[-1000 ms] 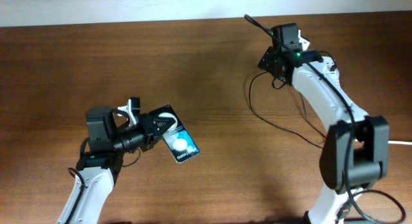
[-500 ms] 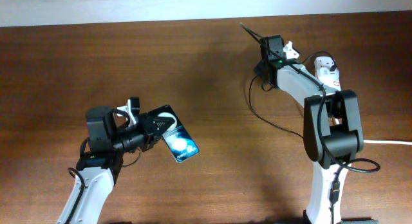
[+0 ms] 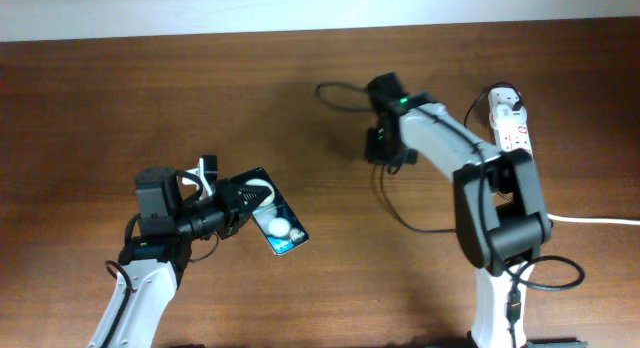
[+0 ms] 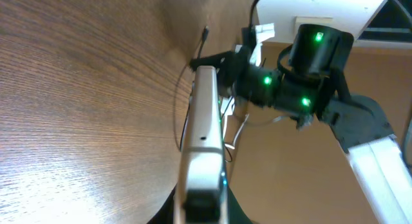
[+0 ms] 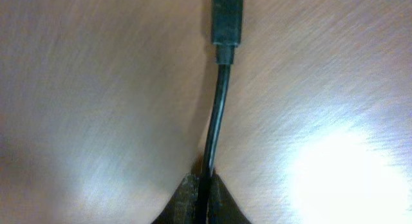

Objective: Plug charger to phone and switch on socket
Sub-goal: 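Grasp the black USB-C cable end near the power strip with right gripper, then carry the cable plug with the right gripper toward the phone's bottom port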

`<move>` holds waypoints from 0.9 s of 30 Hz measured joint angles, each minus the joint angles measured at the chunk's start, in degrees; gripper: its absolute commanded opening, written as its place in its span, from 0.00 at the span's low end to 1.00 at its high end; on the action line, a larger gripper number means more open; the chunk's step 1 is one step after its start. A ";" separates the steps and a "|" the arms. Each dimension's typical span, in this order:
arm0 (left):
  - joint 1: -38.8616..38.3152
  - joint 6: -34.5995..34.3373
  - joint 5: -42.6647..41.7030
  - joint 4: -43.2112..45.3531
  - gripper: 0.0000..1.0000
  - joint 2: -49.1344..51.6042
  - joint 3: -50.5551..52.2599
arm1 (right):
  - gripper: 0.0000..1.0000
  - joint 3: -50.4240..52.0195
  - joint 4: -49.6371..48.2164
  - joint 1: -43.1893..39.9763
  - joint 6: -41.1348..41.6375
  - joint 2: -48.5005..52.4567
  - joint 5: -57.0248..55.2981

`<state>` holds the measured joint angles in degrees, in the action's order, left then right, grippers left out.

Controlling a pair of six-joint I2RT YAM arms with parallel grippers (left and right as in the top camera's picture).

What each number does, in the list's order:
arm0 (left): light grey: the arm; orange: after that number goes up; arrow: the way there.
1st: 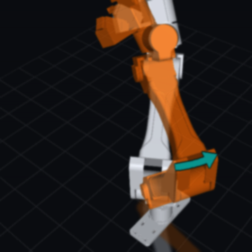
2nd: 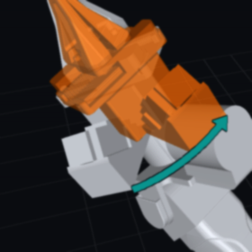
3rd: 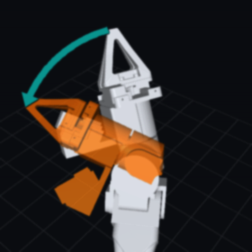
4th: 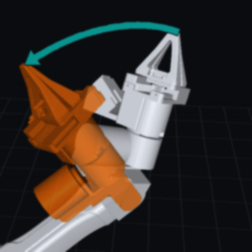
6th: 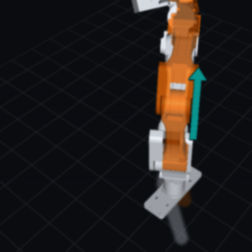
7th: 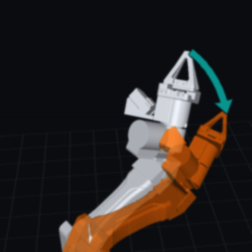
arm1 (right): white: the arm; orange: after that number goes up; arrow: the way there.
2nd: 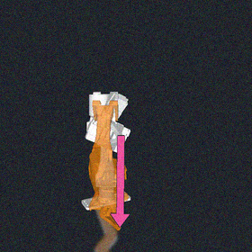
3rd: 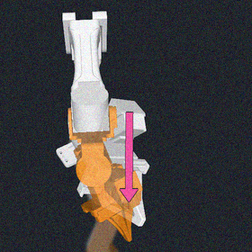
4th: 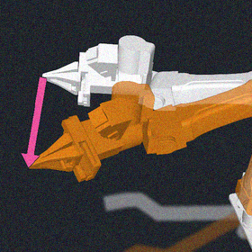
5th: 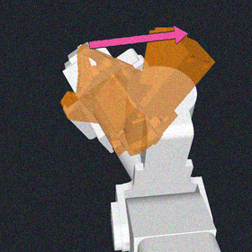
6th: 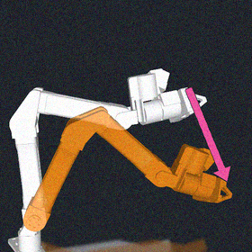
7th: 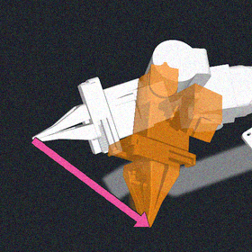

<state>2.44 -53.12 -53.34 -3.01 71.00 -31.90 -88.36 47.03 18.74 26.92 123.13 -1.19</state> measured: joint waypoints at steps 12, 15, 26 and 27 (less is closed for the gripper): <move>0.00 0.07 0.20 0.02 0.00 0.00 0.00 | 0.46 0.00 -3.10 3.91 0.24 -0.09 -10.80; 0.00 0.07 0.20 0.02 0.00 0.00 0.00 | 0.40 0.00 -3.17 3.43 1.44 -0.09 -10.51; 0.00 0.07 -0.04 0.02 0.00 0.00 0.00 | 0.04 0.00 -3.28 3.37 2.43 -0.09 -8.72; 0.00 0.07 -0.04 0.02 0.00 0.00 0.00 | 0.04 -0.13 -2.21 3.37 2.45 -0.09 -8.46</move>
<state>2.44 -53.06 -53.39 -2.98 71.00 -31.90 -88.49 44.82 22.11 29.36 123.04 -9.65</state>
